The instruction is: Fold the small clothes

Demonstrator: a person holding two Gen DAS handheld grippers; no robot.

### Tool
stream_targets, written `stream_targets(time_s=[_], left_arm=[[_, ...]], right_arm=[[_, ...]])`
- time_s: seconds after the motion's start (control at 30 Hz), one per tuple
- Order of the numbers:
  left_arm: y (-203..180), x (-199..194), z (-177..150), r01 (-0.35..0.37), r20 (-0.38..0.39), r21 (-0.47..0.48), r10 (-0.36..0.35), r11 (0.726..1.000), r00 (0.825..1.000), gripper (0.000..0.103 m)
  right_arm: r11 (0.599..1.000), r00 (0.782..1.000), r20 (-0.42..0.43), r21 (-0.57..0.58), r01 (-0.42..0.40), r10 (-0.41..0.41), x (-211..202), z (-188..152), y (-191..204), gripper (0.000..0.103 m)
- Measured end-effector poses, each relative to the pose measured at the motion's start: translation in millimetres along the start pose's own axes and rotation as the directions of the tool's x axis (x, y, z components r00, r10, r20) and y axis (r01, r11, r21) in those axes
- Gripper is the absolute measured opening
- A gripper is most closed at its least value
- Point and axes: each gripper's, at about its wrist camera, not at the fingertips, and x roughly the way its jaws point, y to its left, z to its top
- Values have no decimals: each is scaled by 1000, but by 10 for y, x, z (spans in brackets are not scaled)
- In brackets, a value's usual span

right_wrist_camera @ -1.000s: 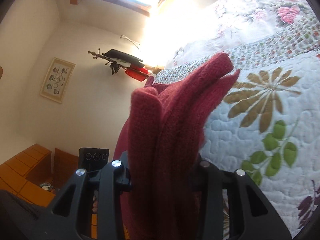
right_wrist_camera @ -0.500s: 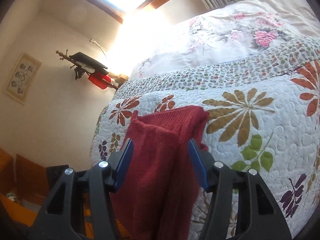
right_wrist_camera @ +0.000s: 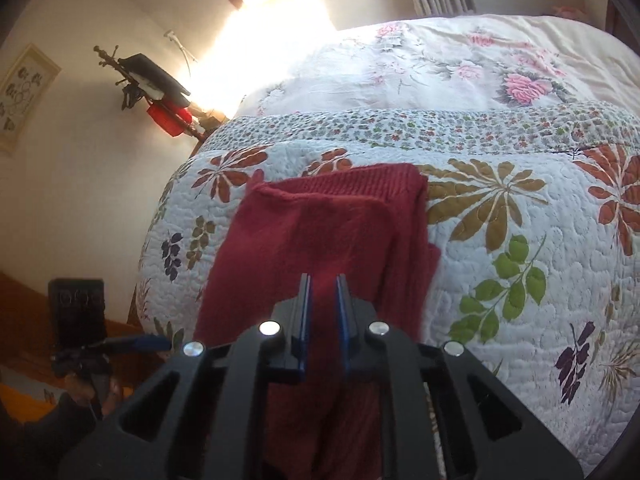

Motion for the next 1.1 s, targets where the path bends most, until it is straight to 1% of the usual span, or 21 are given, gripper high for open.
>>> stream_targets(time_s=[0.1, 0.13, 0.17, 0.2, 0.23, 0.27, 0.33, 0.4, 0.5, 0.57, 0.63, 0.73, 0.8, 0.83, 0.9, 0.93, 0.97, 1.0, 1.03, 1.07, 1.1], left_arm=[[146, 120, 170, 28, 4, -20, -28, 999, 1000, 92], [215, 202, 209, 36, -5, -37, -36, 999, 999, 92], [300, 316, 250, 30, -25, -56, -31, 998, 999, 92], [332, 390, 276, 31, -42, -68, -34, 997, 999, 92], [374, 488, 290, 39, -54, -75, -43, 996, 998, 93], [404, 561, 292, 55, -61, -73, -60, 996, 996, 94], [454, 642, 292, 92, -58, -83, -97, 992, 994, 94], [497, 668, 279, 94, -48, -96, -99, 991, 994, 95], [615, 686, 263, 90, -38, -86, -94, 992, 995, 97], [605, 743, 263, 81, -36, -87, -85, 993, 996, 97], [562, 759, 252, 64, -37, -75, -67, 995, 997, 98], [452, 749, 217, 22, -34, -44, -23, 999, 999, 99], [377, 704, 181, -8, -33, -25, 7, 1000, 999, 99], [327, 668, 162, -33, -31, -22, 33, 999, 999, 99], [186, 514, 88, -117, -10, -37, 116, 992, 993, 99], [104, 414, 19, -167, 14, -40, 168, 985, 986, 99], [-10, 317, -73, -236, 35, -28, 237, 971, 971, 99], [-162, 220, -184, -288, 61, 1, 288, 958, 956, 99], [-333, 120, -315, -342, 85, 42, 338, 939, 937, 99], [-526, 25, -463, -407, 112, 91, 397, 909, 911, 99], [-707, -73, -616, -472, 145, 134, 454, 872, 879, 99]], right_arm=[[998, 997, -69, -57, -31, 27, 65, -332, 287, 13], [997, 995, -94, -68, -27, 20, 138, -417, 326, 13], [997, 993, -116, -76, 1, -9, 227, -488, 327, 12], [996, 990, -132, -81, 37, -47, 313, -538, 287, 7], [993, 986, -142, -82, 81, -92, 387, -568, 205, 0], [991, 982, -145, -78, 110, -120, 444, -583, 106, 0], [994, 983, -149, -25, 107, -110, 473, -588, -65, 0], [994, 985, -134, -15, 112, -113, 411, -587, -43, 0], [994, 992, -69, 23, 111, -109, 147, -623, 68, 2], [995, 994, -46, 29, 97, -96, -10, -720, 168, 2], [996, 994, -75, 24, 82, -80, -17, -848, 221, 2], [989, 979, -154, 31, 144, -137, 175, -1019, 52, 0], [986, 976, -161, 61, 158, -147, 235, -1082, -115, 0], [987, 979, -156, 72, 146, -133, 226, -1089, -144, 0], [989, 980, -145, 45, 143, -135, 170, -1092, -73, 2], [988, 980, -135, 22, 150, -146, 123, -1100, -15, 12], [989, 982, -123, 9, 147, -144, 73, -1119, 46, 23], [990, 984, -109, 6, 144, -142, 16, -1146, 102, 52], [986, 982, -90, -2, 167, -166, -53, -1181, 180, 76], [976, 974, -63, -26, 217, -219, -138, -1224, 286, 81], [965, 966, -34, -59, 256, -258, -229, -1270, 409, 82]])
